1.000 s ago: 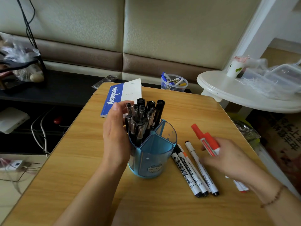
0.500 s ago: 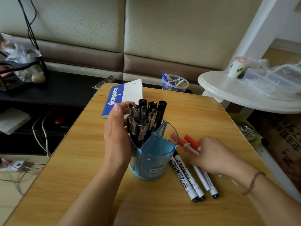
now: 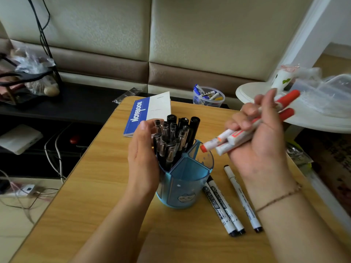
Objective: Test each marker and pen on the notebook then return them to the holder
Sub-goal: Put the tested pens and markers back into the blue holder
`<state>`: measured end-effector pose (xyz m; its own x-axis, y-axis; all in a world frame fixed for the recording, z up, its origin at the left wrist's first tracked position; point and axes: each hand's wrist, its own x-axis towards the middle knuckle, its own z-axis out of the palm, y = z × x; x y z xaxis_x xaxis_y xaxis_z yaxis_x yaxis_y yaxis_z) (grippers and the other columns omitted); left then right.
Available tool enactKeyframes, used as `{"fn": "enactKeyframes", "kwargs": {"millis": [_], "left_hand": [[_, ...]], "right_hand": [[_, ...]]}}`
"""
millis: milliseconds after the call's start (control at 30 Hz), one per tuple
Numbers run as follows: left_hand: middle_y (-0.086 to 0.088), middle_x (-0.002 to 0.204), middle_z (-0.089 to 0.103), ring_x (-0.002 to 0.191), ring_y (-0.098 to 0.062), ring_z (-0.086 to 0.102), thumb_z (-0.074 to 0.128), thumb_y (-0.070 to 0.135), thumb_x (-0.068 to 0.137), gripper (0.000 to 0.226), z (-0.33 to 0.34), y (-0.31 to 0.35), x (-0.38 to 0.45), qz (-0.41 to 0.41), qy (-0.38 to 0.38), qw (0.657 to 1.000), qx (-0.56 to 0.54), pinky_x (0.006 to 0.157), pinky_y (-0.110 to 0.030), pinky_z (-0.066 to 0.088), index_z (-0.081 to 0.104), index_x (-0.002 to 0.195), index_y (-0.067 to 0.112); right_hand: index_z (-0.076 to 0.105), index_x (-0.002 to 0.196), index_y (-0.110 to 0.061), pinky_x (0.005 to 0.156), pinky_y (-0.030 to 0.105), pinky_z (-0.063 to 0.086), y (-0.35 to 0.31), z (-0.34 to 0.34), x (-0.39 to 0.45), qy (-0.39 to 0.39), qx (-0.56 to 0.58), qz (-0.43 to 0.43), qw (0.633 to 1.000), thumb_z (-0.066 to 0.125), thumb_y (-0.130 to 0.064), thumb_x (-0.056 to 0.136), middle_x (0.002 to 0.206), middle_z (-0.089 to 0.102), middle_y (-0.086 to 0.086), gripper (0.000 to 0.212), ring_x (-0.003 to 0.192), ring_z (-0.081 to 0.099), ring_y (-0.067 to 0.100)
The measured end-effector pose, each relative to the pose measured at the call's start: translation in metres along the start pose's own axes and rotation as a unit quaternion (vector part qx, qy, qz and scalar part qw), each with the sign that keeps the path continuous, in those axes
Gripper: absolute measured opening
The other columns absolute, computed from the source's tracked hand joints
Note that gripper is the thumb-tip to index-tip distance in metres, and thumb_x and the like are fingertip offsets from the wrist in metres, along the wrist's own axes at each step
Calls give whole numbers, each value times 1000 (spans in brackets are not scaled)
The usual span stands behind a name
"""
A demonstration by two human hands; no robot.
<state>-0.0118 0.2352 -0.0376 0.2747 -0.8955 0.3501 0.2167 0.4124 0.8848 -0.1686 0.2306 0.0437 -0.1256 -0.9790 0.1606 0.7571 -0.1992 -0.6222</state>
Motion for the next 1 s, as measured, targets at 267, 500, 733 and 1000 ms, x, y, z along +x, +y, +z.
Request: {"fn": "enactKeyframes", "kwargs": {"millis": [267, 500, 733, 1000], "left_hand": [[-17, 112, 68, 110, -36, 62, 33, 66, 90, 67, -1, -5, 2, -11, 5, 1000, 8, 96, -62, 44, 65, 113, 12], [-16, 106, 70, 105, -36, 64, 31, 59, 93, 56, 0, -1, 1, -4, -4, 1000, -5, 94, -63, 45, 70, 102, 21], [-10, 108, 70, 105, -28, 65, 31, 63, 89, 54, -1, 0, 1, -9, 14, 1000, 6, 92, -59, 49, 66, 105, 25], [-7, 109, 69, 105, -26, 65, 27, 57, 94, 50, -2, 2, 0, -12, 28, 999, 16, 91, -57, 50, 66, 103, 27]], "right_hand": [[55, 69, -17, 59, 33, 50, 24, -4, -4, -138, -349, -117, 919, 73, -18, 80, 57, 54, -4, 21, 52, 52, 20], [63, 94, -14, 74, 23, 53, 16, -12, -13, -177, -440, -66, 878, 82, -32, 70, 82, 65, -4, 36, 79, 63, 11], [51, 125, -36, 96, 40, 48, -22, -65, -20, -15, -809, 17, 587, 38, -86, 68, 121, 56, -16, 77, 116, 51, 11], [11, 149, -34, 98, 31, 42, 17, -75, -59, -146, -865, 90, 471, 66, -58, 73, 130, 38, -7, 96, 126, 37, 17]]}}
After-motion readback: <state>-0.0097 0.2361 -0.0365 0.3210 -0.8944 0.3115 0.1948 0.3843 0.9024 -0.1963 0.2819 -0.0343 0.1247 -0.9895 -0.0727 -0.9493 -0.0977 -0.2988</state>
